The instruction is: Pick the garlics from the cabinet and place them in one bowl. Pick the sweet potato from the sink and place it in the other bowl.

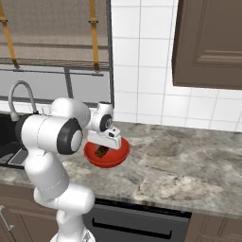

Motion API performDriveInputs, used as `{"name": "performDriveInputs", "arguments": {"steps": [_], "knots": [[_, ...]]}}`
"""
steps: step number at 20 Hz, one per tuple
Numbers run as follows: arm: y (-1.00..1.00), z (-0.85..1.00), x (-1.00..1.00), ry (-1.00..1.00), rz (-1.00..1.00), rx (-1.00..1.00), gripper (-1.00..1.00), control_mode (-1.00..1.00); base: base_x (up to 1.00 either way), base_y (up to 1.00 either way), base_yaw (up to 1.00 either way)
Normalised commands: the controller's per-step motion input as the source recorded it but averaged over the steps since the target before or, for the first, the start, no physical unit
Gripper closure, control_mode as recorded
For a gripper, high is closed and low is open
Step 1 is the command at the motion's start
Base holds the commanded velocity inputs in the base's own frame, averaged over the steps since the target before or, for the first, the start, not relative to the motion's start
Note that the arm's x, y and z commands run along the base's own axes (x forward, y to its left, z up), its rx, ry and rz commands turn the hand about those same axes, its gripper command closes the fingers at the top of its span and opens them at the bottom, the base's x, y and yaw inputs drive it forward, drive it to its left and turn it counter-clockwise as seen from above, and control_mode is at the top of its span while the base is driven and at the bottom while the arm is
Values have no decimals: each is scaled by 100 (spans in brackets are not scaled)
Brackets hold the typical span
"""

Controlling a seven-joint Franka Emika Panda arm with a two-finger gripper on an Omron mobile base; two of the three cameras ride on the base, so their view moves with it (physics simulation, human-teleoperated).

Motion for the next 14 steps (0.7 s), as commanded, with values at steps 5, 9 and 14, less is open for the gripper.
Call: {"name": "performDriveInputs", "arguments": {"steps": [5, 9, 14], "knots": [[-28, 34, -26, -12, 0, -2, -100, -100, 0, 0, 0], [8, 73, -100, -25, 0, -1, -100, -100, 0, 0, 0], [57, 62, -100, -27, 0, -10, -100, -100, 0, 0, 0]]}}
